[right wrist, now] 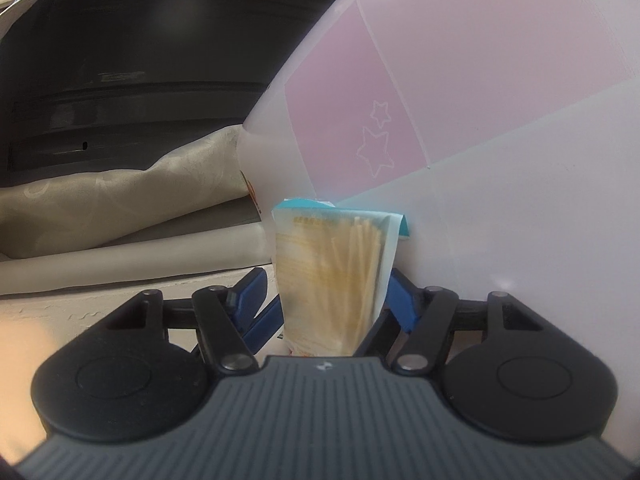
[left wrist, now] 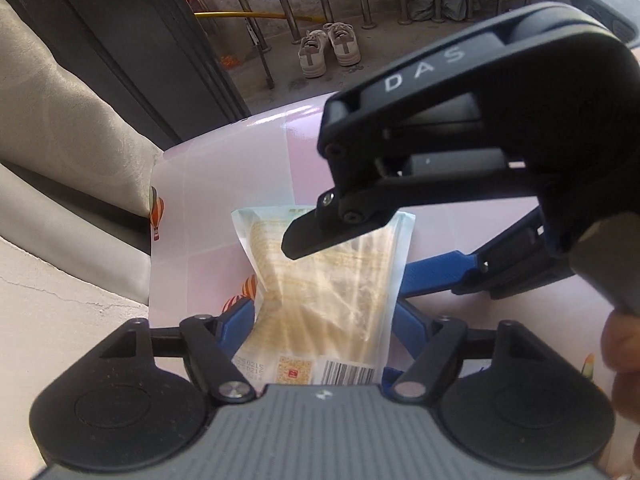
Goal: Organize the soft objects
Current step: 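Lift the snack packet with the right tool and turn toward the box, then lower the snack packet into the box with the right tool and open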
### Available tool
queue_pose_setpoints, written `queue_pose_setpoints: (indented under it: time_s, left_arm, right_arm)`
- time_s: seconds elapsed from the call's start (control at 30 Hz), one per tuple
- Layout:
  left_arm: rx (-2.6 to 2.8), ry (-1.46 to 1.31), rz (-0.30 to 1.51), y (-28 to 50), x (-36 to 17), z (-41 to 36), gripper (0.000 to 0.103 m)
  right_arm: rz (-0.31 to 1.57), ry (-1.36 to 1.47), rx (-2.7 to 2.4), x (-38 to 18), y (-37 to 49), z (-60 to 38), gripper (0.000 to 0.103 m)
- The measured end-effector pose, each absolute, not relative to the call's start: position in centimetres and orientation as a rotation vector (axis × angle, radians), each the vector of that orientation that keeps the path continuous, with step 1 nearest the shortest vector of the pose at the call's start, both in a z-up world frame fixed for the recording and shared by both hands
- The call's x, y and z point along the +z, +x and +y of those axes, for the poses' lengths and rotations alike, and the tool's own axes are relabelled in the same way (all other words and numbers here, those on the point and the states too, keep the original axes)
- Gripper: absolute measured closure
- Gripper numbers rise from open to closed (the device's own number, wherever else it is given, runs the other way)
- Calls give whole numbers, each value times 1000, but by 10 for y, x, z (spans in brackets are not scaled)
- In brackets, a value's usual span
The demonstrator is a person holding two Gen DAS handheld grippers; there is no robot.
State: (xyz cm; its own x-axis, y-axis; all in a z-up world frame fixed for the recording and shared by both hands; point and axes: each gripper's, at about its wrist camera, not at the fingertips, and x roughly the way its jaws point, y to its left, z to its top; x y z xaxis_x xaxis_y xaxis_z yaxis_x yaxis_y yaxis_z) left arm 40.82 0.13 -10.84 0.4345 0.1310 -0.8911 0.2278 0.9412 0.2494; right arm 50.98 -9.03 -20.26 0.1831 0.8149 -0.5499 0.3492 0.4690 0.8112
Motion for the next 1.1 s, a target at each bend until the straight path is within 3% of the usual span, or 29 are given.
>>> queue_pose_setpoints:
  time_s: [0.17,0.27,0.77,1.1]
  left_arm:
    - [-70,364,1103,402,-97,-5,37]
    - [-72,331,1088,398,-86,-4,39]
    - [-198,246,897,311,39,-51,42]
    - [-483,268,824,241,73,-208,41]
  right_arm:
    - [1403,1116,447,-202,505,-93,68]
    - [1387,1103,463,-194,503,-95,75]
    - [1201,1057,574,-69,444,-159,81]
    - [1037,1073,468,-15,333,-330,82]
